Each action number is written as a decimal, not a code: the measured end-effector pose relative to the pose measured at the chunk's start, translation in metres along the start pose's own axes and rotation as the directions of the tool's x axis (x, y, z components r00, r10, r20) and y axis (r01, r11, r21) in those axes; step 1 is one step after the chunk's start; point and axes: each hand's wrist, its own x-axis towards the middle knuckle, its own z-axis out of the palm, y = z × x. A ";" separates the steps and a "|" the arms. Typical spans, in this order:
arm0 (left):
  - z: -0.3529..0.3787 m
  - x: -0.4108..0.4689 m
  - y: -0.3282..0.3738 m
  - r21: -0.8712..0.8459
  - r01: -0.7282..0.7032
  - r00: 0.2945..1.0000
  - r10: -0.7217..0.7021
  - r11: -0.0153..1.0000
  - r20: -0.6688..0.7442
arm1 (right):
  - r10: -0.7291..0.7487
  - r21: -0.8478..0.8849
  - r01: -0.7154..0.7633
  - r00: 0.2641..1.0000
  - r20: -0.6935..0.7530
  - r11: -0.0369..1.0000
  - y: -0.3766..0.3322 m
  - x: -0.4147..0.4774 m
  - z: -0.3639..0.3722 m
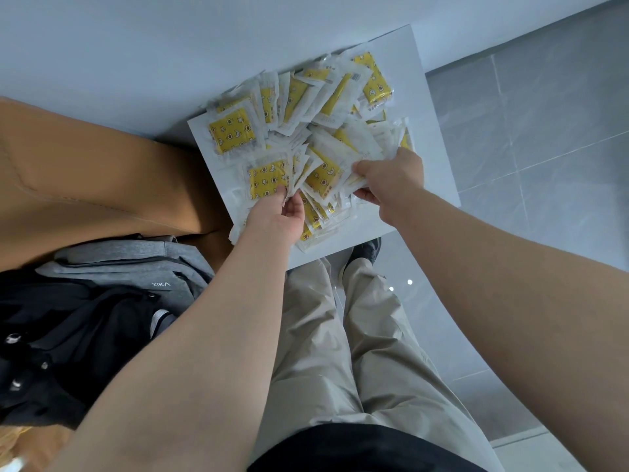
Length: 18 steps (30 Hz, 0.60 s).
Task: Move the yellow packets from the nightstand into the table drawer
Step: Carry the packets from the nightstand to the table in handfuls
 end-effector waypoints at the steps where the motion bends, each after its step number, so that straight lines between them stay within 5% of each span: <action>1: 0.000 -0.001 0.000 0.003 -0.005 1.000 0.005 1.000 -0.001 | -0.004 0.011 0.004 1.000 -0.003 1.000 0.000 -0.002 -0.002; 18: 0.015 -0.071 -0.012 0.104 0.009 0.998 -0.015 0.994 0.055 | -0.109 0.130 0.120 0.990 -0.086 0.984 -0.011 -0.054 -0.054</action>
